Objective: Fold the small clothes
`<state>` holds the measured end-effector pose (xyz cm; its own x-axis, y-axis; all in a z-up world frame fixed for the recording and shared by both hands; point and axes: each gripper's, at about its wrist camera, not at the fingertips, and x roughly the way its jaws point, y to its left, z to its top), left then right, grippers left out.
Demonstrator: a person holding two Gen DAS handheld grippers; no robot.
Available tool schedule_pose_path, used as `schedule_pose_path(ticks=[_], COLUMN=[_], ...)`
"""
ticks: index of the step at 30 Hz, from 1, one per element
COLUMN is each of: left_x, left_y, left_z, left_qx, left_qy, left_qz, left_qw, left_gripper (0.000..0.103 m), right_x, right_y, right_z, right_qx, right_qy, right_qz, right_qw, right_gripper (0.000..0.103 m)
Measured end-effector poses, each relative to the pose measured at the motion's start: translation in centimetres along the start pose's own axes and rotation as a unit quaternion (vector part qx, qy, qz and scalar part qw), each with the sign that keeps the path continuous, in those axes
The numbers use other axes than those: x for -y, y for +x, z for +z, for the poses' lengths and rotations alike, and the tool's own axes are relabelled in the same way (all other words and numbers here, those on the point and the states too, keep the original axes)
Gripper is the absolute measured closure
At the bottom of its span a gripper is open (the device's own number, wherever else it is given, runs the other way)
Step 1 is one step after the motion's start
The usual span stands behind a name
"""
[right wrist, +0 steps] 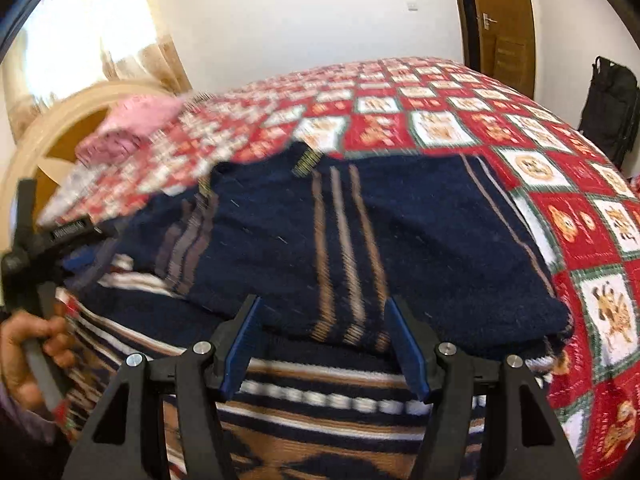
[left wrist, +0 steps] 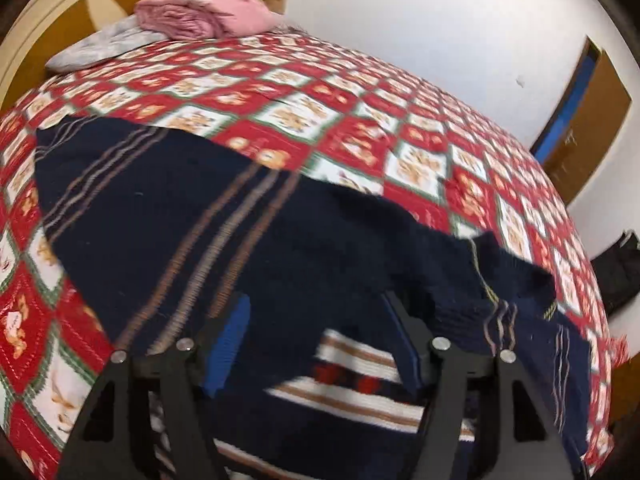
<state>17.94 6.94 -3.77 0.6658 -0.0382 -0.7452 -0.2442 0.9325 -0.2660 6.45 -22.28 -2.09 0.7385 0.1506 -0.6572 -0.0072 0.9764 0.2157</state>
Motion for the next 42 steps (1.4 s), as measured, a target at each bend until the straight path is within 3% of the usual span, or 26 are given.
schedule_pose_path(ticks=[3, 6, 9, 11, 12, 16, 18, 20, 21, 23, 26, 28, 31, 34, 36, 38, 39, 41, 42], left_x=[1.2, 4.4, 7.7, 8.7, 8.7, 5.9, 3.0, -0.6, -2.4, -7.0, -14.6, -19.8, -25.6, -27.8, -28.0, -28.0, -28.0, -27.7, -27.6], left_y=[-1.6, -2.0, 0.5, 3.2, 4.1, 2.3, -0.1, -2.0, -2.6, -3.7, -3.8, -3.4, -1.9, 0.8, 2.9, 4.2, 4.7, 4.6, 4.5], left_z=[-0.1, -1.5, -2.1, -1.9, -1.7, -0.3, 1.0, 2.8, 3.6, 6.0, 9.3, 10.8, 11.8, 12.2, 12.5, 12.4, 12.3, 12.1, 12.0], left_qx=[0.029, 0.040, 0.019, 0.002, -0.014, -0.015, 0.024, 0.064, 0.077, 0.108, 0.119, 0.114, 0.089, 0.056, 0.035, 0.021, 0.013, 0.025, 0.037], left_qy=[0.039, 0.111, 0.176, 0.195, 0.197, 0.174, 0.150, 0.116, 0.099, 0.052, -0.029, -0.100, -0.179, -0.199, -0.187, -0.179, -0.180, -0.177, -0.174], left_qz=[-0.009, -0.025, -0.008, 0.029, 0.030, -0.007, 0.004, 0.013, 0.019, 0.052, 0.139, 0.185, 0.214, 0.225, 0.229, 0.208, 0.188, 0.184, 0.177], left_qw=[0.9988, 0.9927, 0.9842, 0.9804, 0.9800, 0.9845, 0.9883, 0.9911, 0.9919, 0.9915, 0.9827, 0.9709, 0.9561, 0.9522, 0.9547, 0.9612, 0.9654, 0.9665, 0.9679], left_gripper=[0.034, 0.033, 0.032, 0.032, 0.032, 0.025, 0.024, 0.012, 0.000, 0.000, 0.000, 0.000, 0.000, 0.000, 0.004, 0.013, 0.025, 0.030, 0.049], right_x=[-2.0, -3.2, -3.8, -4.2, -4.5, -4.5, -4.3, -4.5, -4.5, -4.5, -4.5, -4.4, -4.5, -4.7, -5.0, -5.1, -5.1, -5.0, -4.9], right_y=[0.8, 2.4, 4.2, 4.0, 4.1, 3.2, 2.0, 1.2, 0.7, 0.1, 0.1, 0.3, 0.9, 1.0, 0.8, 0.7, 0.7, 0.7, 0.8], right_z=[0.7, 0.5, -0.5, -1.0, -1.2, -0.8, -0.6, -0.6, -0.5, -0.5, -0.7, -0.8, -1.1, -1.2, -1.3, -1.3, -1.2, -1.1, -1.0], right_qx=[0.000, -0.023, -0.058, -0.046, -0.047, -0.038, -0.021, -0.014, -0.010, -0.005, -0.011, -0.018, -0.032, -0.036, -0.036, -0.036, -0.038, -0.041, -0.044], right_qy=[-0.025, -0.030, -0.028, -0.044, -0.055, -0.042, -0.033, -0.033, -0.031, -0.023, -0.008, -0.002, 0.004, 0.006, 0.001, 0.000, 0.001, 0.004, 0.005], right_qz=[0.010, 0.018, 0.015, 0.005, -0.001, 0.006, 0.024, 0.032, 0.037, 0.045, 0.053, 0.053, 0.054, 0.053, 0.046, 0.040, 0.038, 0.029, 0.017], right_qw=[1.000, 0.999, 0.998, 0.998, 0.997, 0.998, 0.999, 0.999, 0.999, 0.999, 0.999, 0.998, 0.998, 0.998, 0.998, 0.999, 0.999, 0.999, 0.999], right_gripper=[0.041, 0.041, 0.041, 0.041, 0.041, 0.041, 0.041, 0.041, 0.041, 0.041, 0.041, 0.041, 0.041, 0.041, 0.041, 0.041, 0.041, 0.041, 0.041])
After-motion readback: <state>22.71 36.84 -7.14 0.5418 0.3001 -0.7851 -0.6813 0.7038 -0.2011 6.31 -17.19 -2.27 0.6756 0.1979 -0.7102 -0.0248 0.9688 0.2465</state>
